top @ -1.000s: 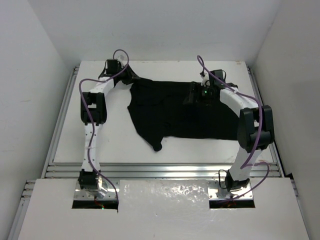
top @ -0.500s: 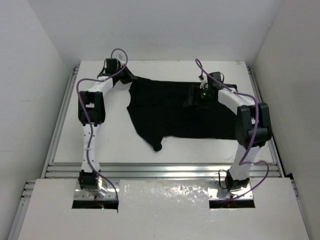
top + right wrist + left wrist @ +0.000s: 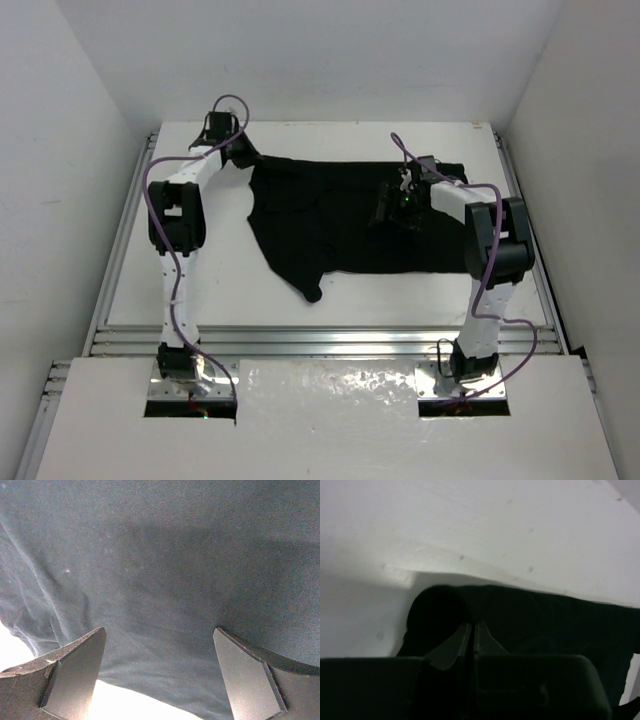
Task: Fold and stack the t-shirts
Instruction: Fold the tshirt
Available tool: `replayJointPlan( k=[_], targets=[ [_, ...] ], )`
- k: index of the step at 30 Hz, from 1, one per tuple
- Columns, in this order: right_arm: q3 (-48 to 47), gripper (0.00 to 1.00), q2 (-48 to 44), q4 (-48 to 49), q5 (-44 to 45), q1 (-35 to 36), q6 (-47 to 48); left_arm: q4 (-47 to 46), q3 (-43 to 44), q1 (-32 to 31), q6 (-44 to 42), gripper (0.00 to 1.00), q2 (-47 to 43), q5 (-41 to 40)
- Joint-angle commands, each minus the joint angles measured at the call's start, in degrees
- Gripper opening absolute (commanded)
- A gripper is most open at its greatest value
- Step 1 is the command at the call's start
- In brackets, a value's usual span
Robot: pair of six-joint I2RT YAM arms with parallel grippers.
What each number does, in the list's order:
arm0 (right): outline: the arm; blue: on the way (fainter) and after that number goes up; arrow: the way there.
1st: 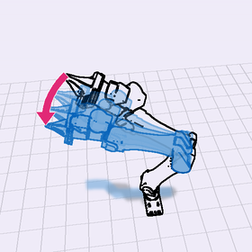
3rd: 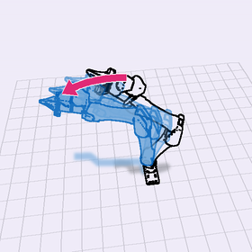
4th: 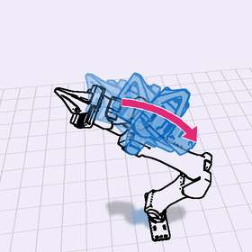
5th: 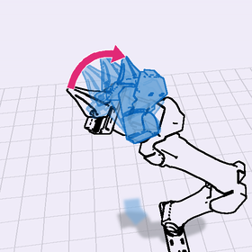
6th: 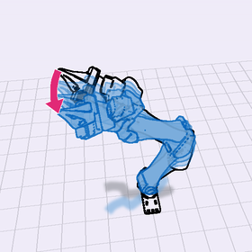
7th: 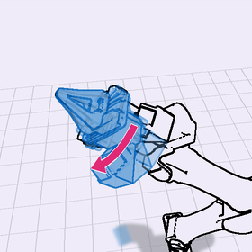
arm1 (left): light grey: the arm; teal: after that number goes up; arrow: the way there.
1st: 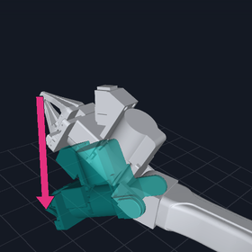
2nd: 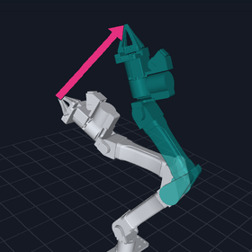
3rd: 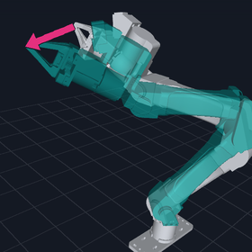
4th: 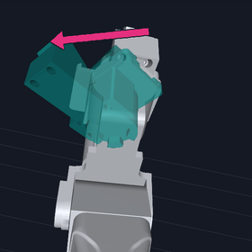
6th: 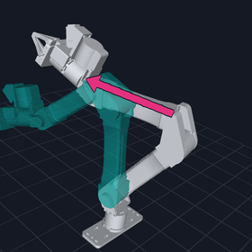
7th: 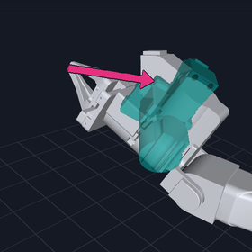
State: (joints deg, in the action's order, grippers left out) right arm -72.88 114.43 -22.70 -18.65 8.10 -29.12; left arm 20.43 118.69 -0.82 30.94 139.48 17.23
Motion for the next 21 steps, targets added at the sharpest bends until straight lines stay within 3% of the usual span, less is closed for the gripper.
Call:
replayJointPlan(
  k=[1, 6, 9, 12, 13, 16, 21],
  targets=[
    [-0.77, 0.91, 2.11, 1.6, 0.11, -0.1, -1.37, 2.95, -4.07, -0.24, 1.23, 0.0, -5.88, -5.7],
    [-1.82, 0.92, 4.21, 1.96, -0.15, -0.01, -1.11, 2.86, -11.55, -0.32, 1.58, 0.03, -9.22, -11.42],
    [-2.96, 0.92, 5.71, 1.26, -0.24, -0.01, -0.15, 3.39, -12.35, -0.32, 1.14, 0.18, -8.88, -13.1],
    [-3.41, 0.92, 5.11, 1.69, -1.82, -0.01, 0.38, 6.55, -8.41, -0.41, -0.26, 0.44, -8.0, -15.29],
    [-3.32, 0.92, 4.49, 2.3, -2.43, -0.01, 0.12, 8.12, -5.96, -0.5, -1.31, 0.63, -8.34, -16.17],
    [-3.5, 0.92, 2.12, 2.75, -4.19, -0.1, -0.32, 8.14, -3.21, -1.2, -4.56, 0.85, -12.55, -18.45],
    [-3.58, 0.93, -1.13, 2.4, -3.67, -0.1, -0.41, 10.86, -3.89, -7.78, -9.67, 0.87, -18.71, -30.22]
  ],
)
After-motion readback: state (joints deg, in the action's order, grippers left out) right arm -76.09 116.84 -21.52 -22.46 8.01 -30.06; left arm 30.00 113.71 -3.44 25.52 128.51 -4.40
